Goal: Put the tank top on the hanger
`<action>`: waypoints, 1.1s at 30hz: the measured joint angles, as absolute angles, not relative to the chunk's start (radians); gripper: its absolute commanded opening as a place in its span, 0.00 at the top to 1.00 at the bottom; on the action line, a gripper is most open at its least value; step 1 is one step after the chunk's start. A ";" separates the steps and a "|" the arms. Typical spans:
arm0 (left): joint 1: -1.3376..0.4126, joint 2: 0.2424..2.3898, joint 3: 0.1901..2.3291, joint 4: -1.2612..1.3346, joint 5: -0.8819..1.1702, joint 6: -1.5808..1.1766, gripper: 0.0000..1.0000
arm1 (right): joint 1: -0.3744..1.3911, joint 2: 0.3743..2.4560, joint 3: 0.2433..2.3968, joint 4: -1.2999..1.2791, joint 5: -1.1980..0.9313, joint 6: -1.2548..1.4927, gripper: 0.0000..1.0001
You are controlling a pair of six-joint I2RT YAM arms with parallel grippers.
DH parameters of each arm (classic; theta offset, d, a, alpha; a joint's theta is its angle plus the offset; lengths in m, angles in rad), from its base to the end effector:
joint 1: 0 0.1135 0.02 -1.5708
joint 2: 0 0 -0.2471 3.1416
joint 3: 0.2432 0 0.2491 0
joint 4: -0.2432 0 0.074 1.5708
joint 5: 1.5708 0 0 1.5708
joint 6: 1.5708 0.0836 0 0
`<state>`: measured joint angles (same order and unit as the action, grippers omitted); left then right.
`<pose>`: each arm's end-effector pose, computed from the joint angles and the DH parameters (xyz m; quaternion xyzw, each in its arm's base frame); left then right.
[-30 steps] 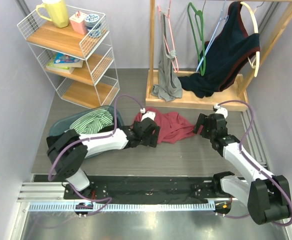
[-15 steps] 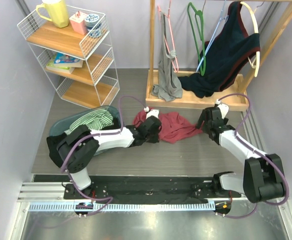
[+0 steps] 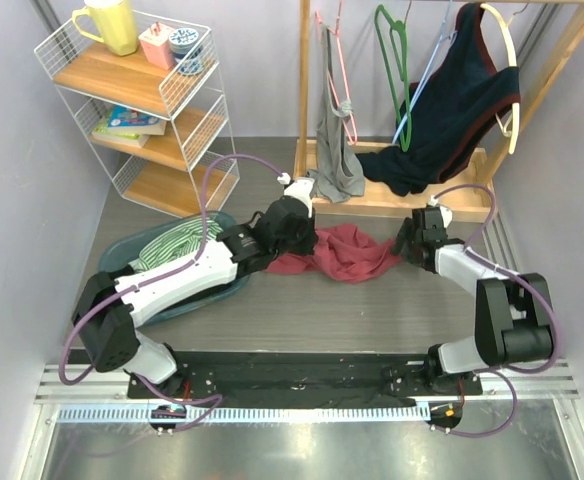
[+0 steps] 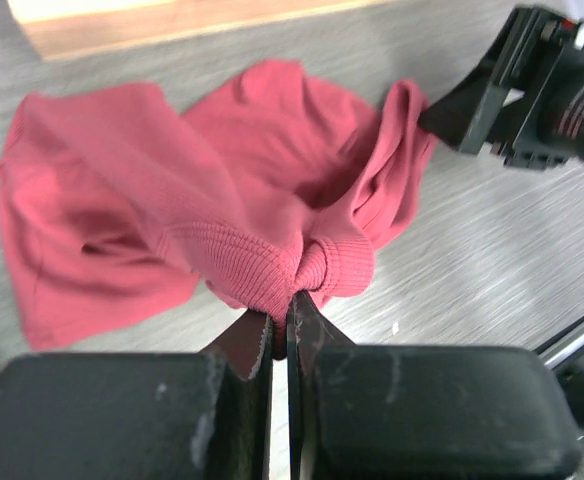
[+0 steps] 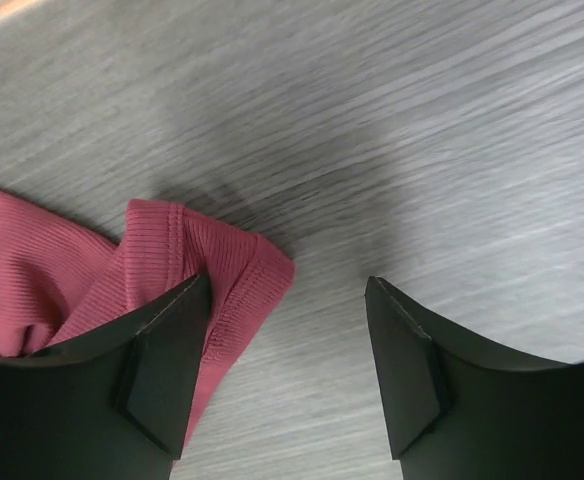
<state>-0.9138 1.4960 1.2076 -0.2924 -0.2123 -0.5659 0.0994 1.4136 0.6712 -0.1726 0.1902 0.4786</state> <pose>0.2464 -0.2906 0.2632 0.1019 0.8705 -0.2496 0.4117 0.2953 0.0136 0.1146 0.2077 0.9198 0.0052 0.3329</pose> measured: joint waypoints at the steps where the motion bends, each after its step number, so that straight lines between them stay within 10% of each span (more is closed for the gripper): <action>1: -0.912 1.494 1.208 -0.309 -0.213 -0.562 1.00 | 0.099 1.430 0.674 -0.169 0.180 0.479 0.37; 9: -0.845 1.496 1.206 -0.361 -0.161 -0.521 1.00 | 0.099 1.500 0.711 -0.111 0.060 0.476 0.99; 25: -0.590 1.762 1.935 -0.521 0.008 -0.353 1.00 | 0.099 1.258 1.018 -0.214 0.092 0.447 0.99; 33: -0.605 1.375 1.384 -0.356 0.047 -0.360 0.93 | 0.099 0.903 0.825 -0.187 0.062 0.480 0.99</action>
<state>-0.6048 1.3754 1.3838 -0.3565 0.0475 -0.3603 0.0986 0.9031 0.8249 -0.1875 0.0616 0.4801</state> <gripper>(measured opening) 0.020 0.034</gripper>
